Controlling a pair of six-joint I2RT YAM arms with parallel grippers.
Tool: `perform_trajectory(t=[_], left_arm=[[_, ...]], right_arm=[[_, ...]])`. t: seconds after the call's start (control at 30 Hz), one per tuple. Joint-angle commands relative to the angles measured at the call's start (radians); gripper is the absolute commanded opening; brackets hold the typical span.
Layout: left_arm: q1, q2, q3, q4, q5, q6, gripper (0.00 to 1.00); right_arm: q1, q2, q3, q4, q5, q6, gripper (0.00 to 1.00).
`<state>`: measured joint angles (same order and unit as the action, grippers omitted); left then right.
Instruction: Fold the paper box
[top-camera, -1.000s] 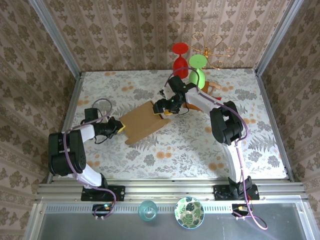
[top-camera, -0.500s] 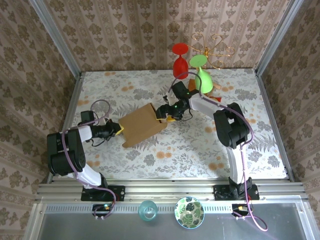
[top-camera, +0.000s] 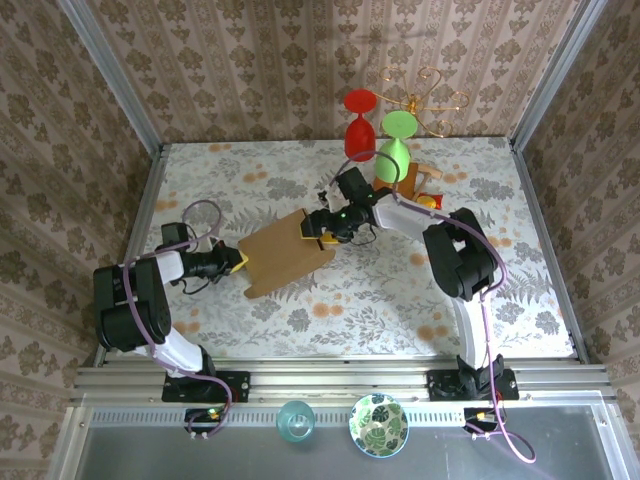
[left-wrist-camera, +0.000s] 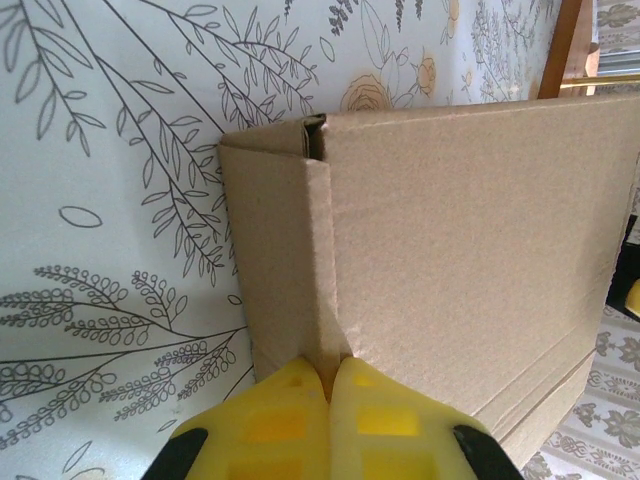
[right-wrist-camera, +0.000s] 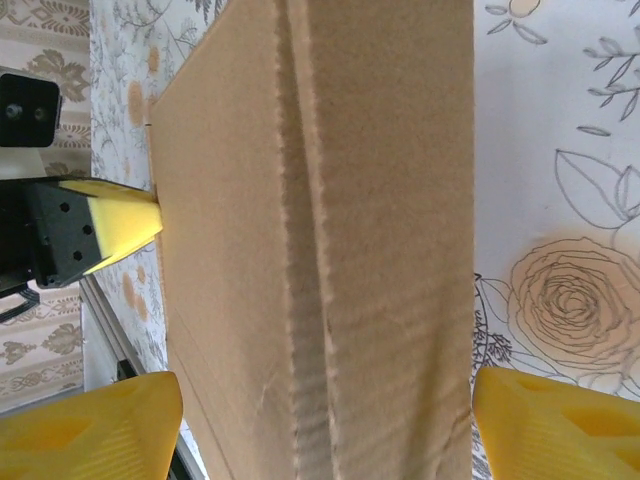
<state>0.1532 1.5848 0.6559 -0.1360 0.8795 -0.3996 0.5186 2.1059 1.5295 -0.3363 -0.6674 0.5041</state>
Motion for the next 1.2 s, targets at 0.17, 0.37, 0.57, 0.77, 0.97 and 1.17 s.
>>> perform_trajectory(t=[0.17, 0.37, 0.57, 0.77, 0.97, 1.17], left_arm=[[0.006, 0.03, -0.013, -0.12, -0.071, 0.049, 0.0], [0.009, 0.03, -0.012, -0.117, -0.07, 0.05, 0.0], [0.01, 0.031, -0.013, -0.106, -0.066, 0.047, 0.0], [0.01, 0.027, -0.016, -0.088, -0.055, 0.041, 0.0], [0.009, -0.003, -0.019, -0.064, -0.041, 0.033, 0.0], [0.01, -0.008, -0.019, -0.055, -0.027, 0.027, 0.0]], right_arm=[[0.04, 0.035, -0.015, 0.076, -0.041, 0.067, 0.71], [0.07, 0.046, -0.02, 0.106, -0.041, 0.097, 0.64], [0.084, 0.054, -0.025, 0.117, -0.051, 0.113, 0.59], [0.109, 0.057, -0.026, 0.139, -0.063, 0.146, 0.56], [0.134, 0.08, -0.004, 0.116, -0.064, 0.161, 0.52], [0.137, 0.051, -0.023, 0.137, -0.074, 0.188, 0.57]])
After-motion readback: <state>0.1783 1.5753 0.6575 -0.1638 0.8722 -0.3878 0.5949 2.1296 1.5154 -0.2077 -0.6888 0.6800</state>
